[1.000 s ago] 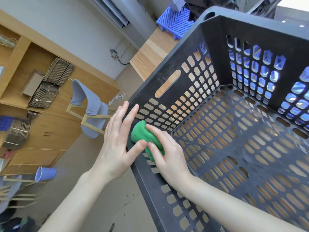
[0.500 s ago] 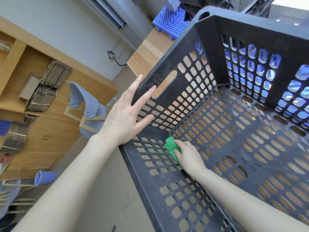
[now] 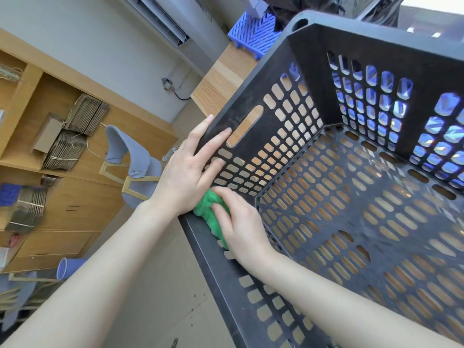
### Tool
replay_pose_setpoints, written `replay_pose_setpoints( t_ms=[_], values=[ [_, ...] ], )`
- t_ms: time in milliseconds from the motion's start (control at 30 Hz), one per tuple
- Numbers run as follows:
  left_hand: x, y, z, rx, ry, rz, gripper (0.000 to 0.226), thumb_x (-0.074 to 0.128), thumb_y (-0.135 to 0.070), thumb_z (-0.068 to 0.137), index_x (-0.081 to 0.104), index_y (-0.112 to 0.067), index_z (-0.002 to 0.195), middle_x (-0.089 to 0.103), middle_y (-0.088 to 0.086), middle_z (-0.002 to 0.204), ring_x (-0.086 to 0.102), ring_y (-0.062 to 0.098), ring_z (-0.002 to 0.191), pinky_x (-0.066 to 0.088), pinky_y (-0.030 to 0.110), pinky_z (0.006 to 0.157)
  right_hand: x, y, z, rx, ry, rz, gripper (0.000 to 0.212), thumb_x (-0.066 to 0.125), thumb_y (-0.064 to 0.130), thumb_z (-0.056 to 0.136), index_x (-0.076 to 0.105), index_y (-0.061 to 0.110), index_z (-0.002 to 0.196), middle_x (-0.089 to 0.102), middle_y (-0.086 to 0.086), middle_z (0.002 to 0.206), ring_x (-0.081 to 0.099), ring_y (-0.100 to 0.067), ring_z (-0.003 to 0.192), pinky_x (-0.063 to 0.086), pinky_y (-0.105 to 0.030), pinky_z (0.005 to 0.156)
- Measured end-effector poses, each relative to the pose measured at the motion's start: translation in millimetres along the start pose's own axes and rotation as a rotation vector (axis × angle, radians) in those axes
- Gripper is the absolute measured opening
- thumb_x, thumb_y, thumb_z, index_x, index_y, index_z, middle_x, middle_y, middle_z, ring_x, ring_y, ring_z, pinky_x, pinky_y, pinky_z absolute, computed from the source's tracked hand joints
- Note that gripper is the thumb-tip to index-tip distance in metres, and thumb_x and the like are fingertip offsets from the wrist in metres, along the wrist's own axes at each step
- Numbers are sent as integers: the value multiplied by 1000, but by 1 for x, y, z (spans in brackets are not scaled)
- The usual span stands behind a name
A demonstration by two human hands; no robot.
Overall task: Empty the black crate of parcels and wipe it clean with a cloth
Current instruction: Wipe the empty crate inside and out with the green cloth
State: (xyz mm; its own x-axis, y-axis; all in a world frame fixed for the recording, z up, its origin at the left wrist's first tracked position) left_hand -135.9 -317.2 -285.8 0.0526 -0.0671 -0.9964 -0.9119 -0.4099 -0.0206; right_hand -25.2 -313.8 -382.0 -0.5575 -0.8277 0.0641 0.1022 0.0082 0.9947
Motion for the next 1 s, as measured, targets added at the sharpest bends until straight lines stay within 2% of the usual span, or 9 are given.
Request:
replay_pose_setpoints(
  t_ms=[133, 233, 333, 467, 533, 700, 833, 1000],
  values=[
    [0, 2, -1, 14, -31, -44, 47, 37, -30, 102, 34, -33, 149, 11, -11, 161, 25, 12, 144, 37, 42, 110, -3, -30, -1, 27, 61, -99, 34, 53, 21, 94, 58, 17, 128, 62, -2, 114, 54, -21, 105, 42, -32, 91],
    [1, 3, 0, 9, -27, -43, 48, 39, -31, 102, 33, -34, 149, 10, -12, 161, 23, 10, 145, 35, 39, 112, -11, -75, -4, 160, 118, -234, 36, 54, 17, 96, 55, 20, 132, 59, -2, 119, 51, -22, 110, 39, -30, 92],
    [2, 3, 0, -3, -21, -41, 48, 43, -28, 103, 33, -34, 149, 10, -12, 161, 20, 8, 146, 33, 35, 112, -20, -113, -14, 341, 152, -379, 38, 48, 22, 98, 48, 22, 137, 57, -2, 125, 51, -22, 115, 39, -31, 93],
    [2, 4, 0, 1, -32, -41, 48, 43, -27, 103, 34, -34, 149, 11, -12, 161, 19, 6, 145, 33, 33, 112, -25, -125, -18, 476, 94, -370, 39, 45, 26, 100, 44, 22, 139, 57, -2, 129, 54, -23, 115, 44, -34, 90],
    [2, 4, 1, 4, -41, -53, 46, 42, -26, 103, 36, -33, 148, 13, -12, 161, 17, -1, 144, 31, 29, 111, -21, -110, -15, 429, 53, -297, 36, 45, 26, 100, 47, 23, 135, 59, 1, 129, 55, -21, 114, 45, -34, 92],
    [0, 7, 0, 20, -98, -125, 42, 39, -23, 103, 44, -25, 145, 22, -7, 160, 20, -3, 143, 20, 10, 110, -16, -44, -17, 86, 34, -178, 29, 49, 23, 98, 54, 23, 127, 61, 4, 117, 56, -16, 107, 45, -34, 91],
    [-2, 8, -1, 32, -127, -170, 42, 39, -26, 101, 49, -22, 142, 29, -4, 158, 24, -4, 141, 21, 6, 107, -22, -4, -26, -123, 53, -149, 31, 46, 27, 97, 57, 17, 125, 62, 2, 108, 57, -17, 98, 45, -31, 86],
    [-4, 11, -2, 21, -154, -238, 40, 38, -25, 101, 53, -23, 138, 35, -6, 155, 29, -6, 138, 23, 7, 107, -19, 9, -25, -199, 31, -131, 32, 49, 23, 96, 59, 13, 124, 61, 2, 107, 57, -19, 96, 46, -34, 84]
  ],
)
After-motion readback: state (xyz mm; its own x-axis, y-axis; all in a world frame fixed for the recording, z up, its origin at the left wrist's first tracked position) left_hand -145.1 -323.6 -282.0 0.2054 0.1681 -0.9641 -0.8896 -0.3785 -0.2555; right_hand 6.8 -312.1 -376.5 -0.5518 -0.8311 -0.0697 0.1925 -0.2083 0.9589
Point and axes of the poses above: each hand's wrist, its own z-axis towards the middle knuckle, its own x-axis out of the palm, y = z × x, the point moved 4 cm from there along z, towards the middle knuckle
